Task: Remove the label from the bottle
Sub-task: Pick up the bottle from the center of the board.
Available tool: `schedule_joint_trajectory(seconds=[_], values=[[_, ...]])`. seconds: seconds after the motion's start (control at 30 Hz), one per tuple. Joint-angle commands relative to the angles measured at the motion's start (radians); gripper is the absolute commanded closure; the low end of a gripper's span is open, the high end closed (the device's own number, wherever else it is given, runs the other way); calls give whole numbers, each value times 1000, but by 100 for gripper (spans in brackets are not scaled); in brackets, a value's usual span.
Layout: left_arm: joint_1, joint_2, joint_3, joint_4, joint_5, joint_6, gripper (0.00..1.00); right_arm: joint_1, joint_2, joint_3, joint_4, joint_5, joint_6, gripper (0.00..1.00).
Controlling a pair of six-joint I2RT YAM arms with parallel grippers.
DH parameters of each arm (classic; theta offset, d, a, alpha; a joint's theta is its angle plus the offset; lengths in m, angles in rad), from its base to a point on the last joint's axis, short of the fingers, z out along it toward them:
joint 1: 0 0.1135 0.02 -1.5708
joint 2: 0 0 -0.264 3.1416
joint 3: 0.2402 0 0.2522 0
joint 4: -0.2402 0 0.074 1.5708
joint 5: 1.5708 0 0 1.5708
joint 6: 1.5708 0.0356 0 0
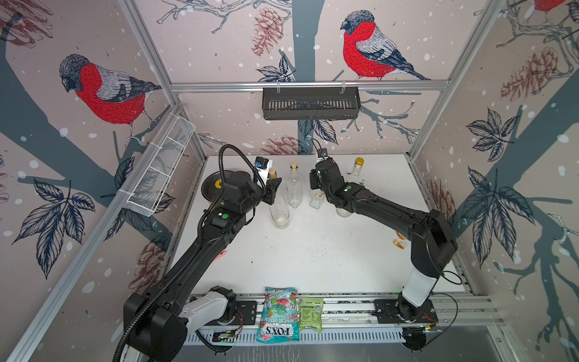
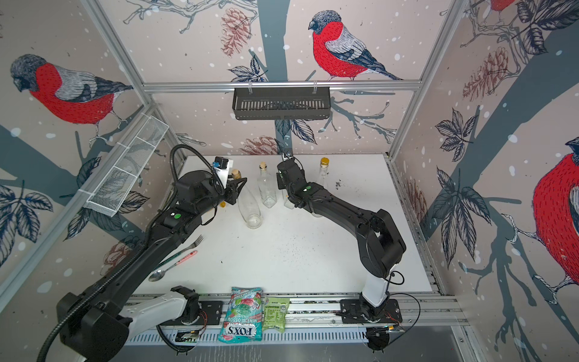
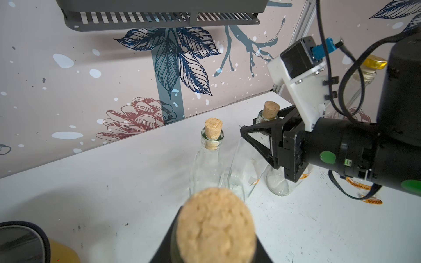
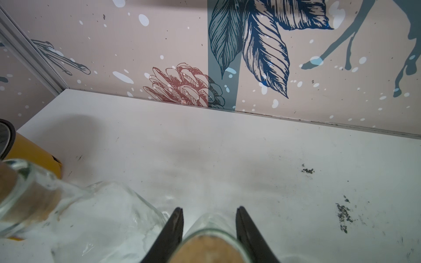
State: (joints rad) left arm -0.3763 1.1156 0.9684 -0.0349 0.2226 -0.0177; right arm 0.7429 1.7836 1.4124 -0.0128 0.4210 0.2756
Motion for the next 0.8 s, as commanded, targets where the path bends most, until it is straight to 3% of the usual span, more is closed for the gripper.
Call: schedule_joint_trajectory(seconds=[0.0, 0.23, 0.77], values=[[-1, -13, 7, 75, 65, 19, 85, 7, -13, 5, 28, 21, -36, 65], [-11, -17, 19, 83, 130, 36, 85, 49, -76, -32, 29, 49, -67, 67], [-132, 79, 101, 120, 81, 108, 87, 166, -427, -267, -61, 70, -62, 70]])
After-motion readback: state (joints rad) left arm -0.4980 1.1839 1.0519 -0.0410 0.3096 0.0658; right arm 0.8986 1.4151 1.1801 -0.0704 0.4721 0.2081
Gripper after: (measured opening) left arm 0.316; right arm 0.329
